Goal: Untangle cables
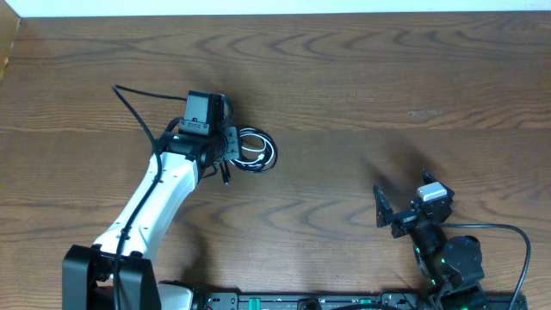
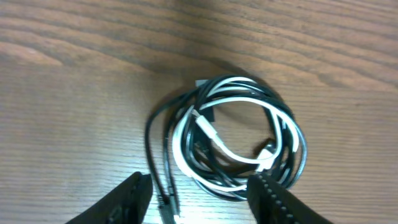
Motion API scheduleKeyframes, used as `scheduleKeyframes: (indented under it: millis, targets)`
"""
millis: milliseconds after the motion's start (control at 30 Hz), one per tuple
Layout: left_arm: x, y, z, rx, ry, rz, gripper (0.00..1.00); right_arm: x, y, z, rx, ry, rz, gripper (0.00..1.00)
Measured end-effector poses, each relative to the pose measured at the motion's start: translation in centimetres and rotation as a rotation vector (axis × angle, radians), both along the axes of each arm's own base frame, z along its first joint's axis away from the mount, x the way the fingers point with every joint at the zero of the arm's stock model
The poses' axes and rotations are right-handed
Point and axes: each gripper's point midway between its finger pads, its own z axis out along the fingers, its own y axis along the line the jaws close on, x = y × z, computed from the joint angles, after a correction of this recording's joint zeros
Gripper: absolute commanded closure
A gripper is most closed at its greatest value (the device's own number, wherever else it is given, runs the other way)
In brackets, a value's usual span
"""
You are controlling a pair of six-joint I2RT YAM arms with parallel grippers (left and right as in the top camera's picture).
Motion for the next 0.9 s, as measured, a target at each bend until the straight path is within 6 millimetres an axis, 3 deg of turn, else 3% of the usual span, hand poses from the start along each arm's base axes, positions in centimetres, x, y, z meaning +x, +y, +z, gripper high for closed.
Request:
scheduleKeyframes:
  millis: [133, 300, 567, 900]
  targets:
    - [0.2, -1.0, -0.2, -0.055, 0.007, 0.057, 0.59, 0.0, 0.0, 0.0, 0.0, 0.0, 0.0, 0.01]
    - [0.6, -3.6, -1.3, -0.087, 0.016, 0.028, 0.6, 0.0, 0.0, 0.0, 0.0, 0.0, 0.0, 0.01]
    - [-1.0, -7.4, -3.7, -0.078, 0.083, -0.059, 0.6, 0.0, 0.0, 0.0, 0.0, 0.0, 0.0, 0.01]
    - [-3.4, -7.0, -7.3, -0.018, 0.23, -0.068, 0.71, 0.0, 0.0, 0.0, 0.0, 0.0, 0.0, 0.01]
